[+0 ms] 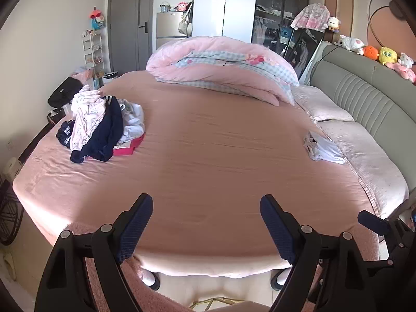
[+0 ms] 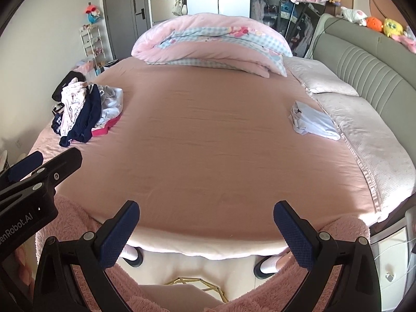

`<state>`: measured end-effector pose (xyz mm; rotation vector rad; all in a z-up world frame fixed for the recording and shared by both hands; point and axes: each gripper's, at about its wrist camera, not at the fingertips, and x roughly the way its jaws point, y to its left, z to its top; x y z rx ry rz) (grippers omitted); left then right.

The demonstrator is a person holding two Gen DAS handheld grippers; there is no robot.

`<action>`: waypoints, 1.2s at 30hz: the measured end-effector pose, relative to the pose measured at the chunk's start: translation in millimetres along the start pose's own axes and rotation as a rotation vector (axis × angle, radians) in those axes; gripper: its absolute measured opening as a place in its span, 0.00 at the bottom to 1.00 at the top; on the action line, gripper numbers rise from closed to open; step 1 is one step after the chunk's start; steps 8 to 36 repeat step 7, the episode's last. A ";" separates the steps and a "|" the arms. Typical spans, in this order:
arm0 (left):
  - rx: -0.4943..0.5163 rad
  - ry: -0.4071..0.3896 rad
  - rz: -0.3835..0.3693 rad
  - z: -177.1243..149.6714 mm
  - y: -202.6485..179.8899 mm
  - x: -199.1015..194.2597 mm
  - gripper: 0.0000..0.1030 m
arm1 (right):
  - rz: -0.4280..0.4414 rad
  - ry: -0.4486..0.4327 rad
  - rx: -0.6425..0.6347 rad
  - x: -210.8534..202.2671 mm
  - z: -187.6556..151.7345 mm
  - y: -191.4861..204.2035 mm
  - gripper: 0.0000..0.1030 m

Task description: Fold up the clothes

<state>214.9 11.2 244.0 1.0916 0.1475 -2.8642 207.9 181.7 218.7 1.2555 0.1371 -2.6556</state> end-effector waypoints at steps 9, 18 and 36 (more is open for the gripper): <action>0.004 0.032 0.006 -5.4 -1.0 6.2 0.82 | -0.012 0.008 0.008 2.7 1.3 -7.1 1.00; 0.004 0.032 0.006 -5.4 -1.0 6.2 0.82 | -0.012 0.008 0.008 2.7 1.3 -7.1 1.00; 0.004 0.032 0.006 -5.4 -1.0 6.2 0.82 | -0.012 0.008 0.008 2.7 1.3 -7.1 1.00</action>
